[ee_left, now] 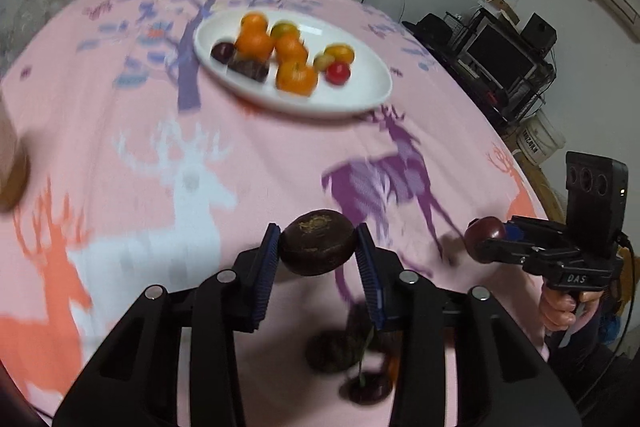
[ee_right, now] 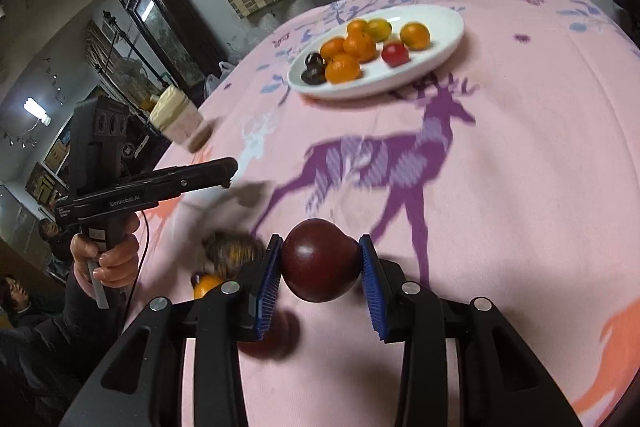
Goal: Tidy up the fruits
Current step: 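Move a dark tomato with the right tool while the left moves a plum to the plate, then move a dark tomato with the right tool while the left moves a yellow tomato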
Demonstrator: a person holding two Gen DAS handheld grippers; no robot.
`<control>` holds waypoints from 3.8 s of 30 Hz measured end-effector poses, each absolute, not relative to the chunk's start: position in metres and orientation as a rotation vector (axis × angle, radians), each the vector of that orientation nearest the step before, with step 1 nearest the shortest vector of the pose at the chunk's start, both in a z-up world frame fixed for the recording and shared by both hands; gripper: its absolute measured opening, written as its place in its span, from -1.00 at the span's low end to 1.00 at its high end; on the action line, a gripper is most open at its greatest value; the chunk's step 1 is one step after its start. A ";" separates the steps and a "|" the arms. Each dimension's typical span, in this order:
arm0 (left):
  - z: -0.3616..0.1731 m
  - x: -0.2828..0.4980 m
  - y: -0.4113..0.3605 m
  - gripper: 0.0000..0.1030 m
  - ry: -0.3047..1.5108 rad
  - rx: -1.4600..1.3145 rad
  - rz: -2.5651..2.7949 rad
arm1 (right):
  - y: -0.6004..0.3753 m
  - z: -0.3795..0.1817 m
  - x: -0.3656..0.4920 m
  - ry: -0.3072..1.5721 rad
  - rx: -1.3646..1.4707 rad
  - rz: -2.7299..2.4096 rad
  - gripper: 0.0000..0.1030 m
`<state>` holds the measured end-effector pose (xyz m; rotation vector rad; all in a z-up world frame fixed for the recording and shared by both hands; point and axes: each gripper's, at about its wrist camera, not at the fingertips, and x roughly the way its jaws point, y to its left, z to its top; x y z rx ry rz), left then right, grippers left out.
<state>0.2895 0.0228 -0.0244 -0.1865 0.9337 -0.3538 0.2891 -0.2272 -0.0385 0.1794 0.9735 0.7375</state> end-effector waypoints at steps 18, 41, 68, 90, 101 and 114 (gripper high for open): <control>0.000 0.428 0.012 0.81 0.794 -0.152 -0.110 | -0.184 -0.028 0.434 0.755 0.195 0.610 0.15; -0.015 0.212 0.050 0.91 0.676 -0.167 -0.056 | -0.175 -0.046 0.242 0.991 -0.158 0.945 0.48; -0.029 0.159 -0.039 0.20 0.747 0.155 -0.568 | -0.209 -0.049 0.263 1.011 0.000 0.816 -0.22; -0.055 0.167 -0.080 -0.08 0.867 0.401 -0.439 | -0.208 -0.042 0.263 0.970 -0.018 0.790 -0.19; -0.045 0.165 -0.065 -0.27 0.867 0.312 -0.452 | -0.206 -0.041 0.260 0.964 -0.024 0.808 -0.19; 0.008 0.268 -0.011 -0.27 0.834 0.028 -0.444 | -0.206 -0.032 0.296 0.900 0.070 0.773 -0.21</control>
